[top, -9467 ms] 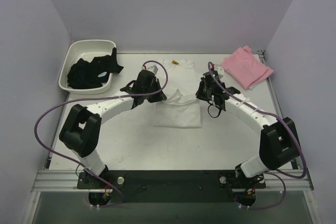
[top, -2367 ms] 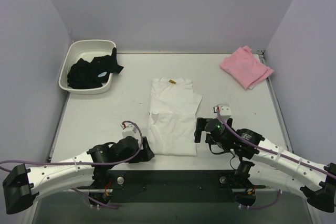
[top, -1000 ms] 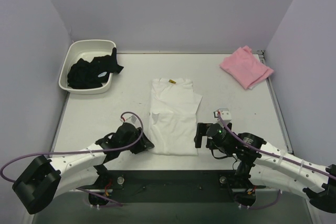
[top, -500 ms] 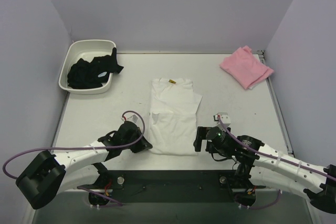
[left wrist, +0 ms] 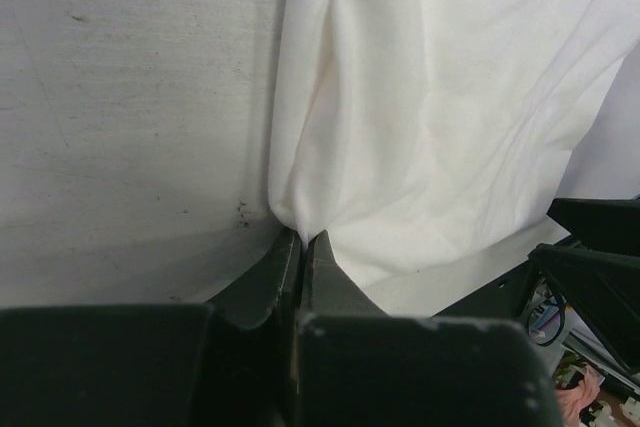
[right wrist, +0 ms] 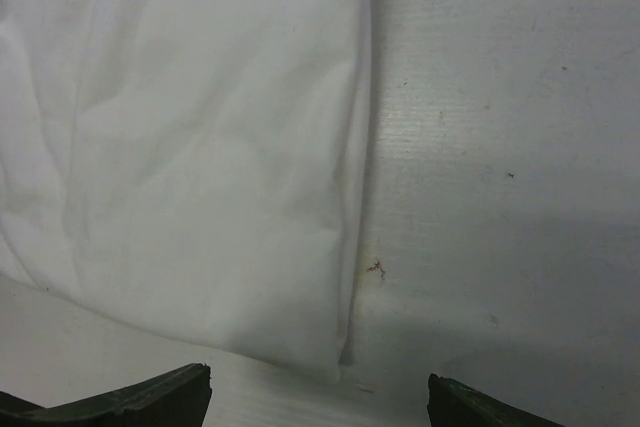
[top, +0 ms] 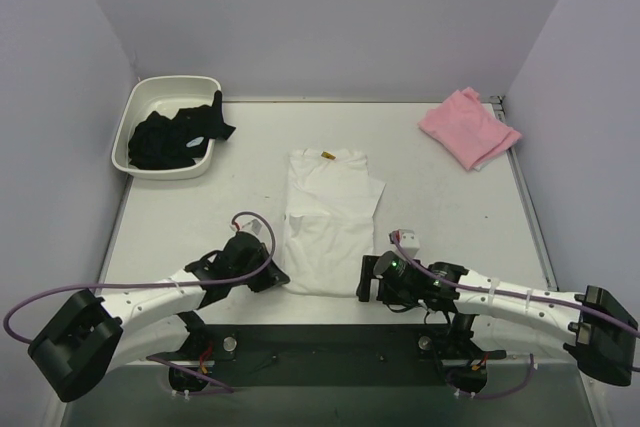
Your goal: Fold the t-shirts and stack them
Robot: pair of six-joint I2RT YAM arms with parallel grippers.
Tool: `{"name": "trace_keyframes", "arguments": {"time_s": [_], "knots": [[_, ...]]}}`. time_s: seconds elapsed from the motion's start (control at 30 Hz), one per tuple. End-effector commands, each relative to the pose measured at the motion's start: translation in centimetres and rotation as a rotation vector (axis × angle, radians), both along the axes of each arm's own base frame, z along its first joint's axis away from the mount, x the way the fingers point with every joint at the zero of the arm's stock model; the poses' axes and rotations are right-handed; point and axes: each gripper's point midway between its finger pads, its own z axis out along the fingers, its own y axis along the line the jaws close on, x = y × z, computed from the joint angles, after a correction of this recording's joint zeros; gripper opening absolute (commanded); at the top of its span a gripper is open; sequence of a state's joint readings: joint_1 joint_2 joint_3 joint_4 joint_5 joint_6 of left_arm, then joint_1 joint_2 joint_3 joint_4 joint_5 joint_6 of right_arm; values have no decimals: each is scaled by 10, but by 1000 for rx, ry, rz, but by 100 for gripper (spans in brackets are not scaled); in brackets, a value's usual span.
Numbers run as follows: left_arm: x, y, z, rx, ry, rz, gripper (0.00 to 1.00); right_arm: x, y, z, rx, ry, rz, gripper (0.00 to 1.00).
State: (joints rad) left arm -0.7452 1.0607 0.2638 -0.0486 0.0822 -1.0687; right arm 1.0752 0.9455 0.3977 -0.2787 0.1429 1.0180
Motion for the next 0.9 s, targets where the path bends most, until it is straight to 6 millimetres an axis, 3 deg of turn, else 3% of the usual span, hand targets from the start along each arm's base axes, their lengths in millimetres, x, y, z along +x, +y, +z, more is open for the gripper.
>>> {"name": "trace_keyframes", "arguments": {"time_s": [0.0, 0.2, 0.73, 0.87], "knots": [[-31, 47, -43, 214, 110, 3, 0, 3, 9, -3, 42, -6, -31, 88], [-34, 49, -45, 214, 112, 2, 0, 3, 10, -13, 36, 8, -44, 81], [-37, 52, -50, 217, 122, 4, 0, -2, 12, -24, 29, 48, -54, 44], [-38, 51, -52, 217, 126, 2, 0, -4, 10, -26, 23, 54, -55, 39]]}}
